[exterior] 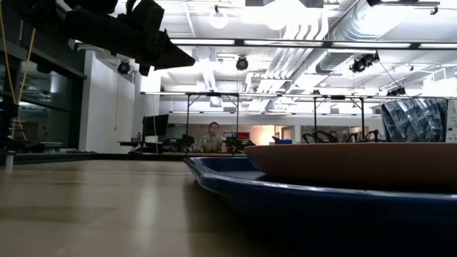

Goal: Pick and place plate/cup/fork/spoon on tray
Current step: Put the orange spoon on the blue table tray to the left of the orange plate

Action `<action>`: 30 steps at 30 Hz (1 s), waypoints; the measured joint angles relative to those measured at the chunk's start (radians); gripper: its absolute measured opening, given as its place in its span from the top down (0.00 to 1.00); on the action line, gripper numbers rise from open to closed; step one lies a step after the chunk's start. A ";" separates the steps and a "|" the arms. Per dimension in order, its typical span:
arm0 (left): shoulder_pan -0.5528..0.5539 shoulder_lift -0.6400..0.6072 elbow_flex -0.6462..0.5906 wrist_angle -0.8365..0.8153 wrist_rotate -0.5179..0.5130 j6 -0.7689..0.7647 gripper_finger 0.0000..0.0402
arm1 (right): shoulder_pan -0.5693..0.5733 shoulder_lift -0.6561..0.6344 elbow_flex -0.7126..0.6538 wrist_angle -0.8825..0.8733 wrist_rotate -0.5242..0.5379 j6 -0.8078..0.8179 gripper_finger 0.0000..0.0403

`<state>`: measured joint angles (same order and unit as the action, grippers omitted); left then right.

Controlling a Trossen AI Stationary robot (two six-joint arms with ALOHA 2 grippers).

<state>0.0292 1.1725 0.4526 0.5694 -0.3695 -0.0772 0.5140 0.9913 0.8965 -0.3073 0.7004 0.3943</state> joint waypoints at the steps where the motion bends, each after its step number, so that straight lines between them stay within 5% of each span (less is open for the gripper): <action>1: 0.000 0.000 0.000 0.000 0.000 0.001 1.00 | -0.004 0.015 -0.001 0.038 0.024 -0.039 0.64; 9: 0.000 0.000 0.000 -0.006 0.000 0.003 1.00 | -0.112 0.117 -0.002 0.108 0.123 -0.123 0.64; 18: 0.003 -0.001 0.013 -0.077 0.001 0.087 0.97 | -0.266 0.162 -0.002 0.095 0.050 -0.134 0.64; 27: -0.028 -0.026 0.293 -0.738 0.023 0.094 0.68 | -0.314 0.162 -0.002 0.079 -0.057 -0.134 0.64; 30: -0.063 -0.027 0.383 -1.035 0.112 0.022 0.56 | -0.314 0.162 -0.002 0.071 -0.063 -0.134 0.64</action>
<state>-0.0336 1.1458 0.8357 -0.4654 -0.2579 -0.0554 0.2005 1.1530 0.8944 -0.2361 0.6375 0.2604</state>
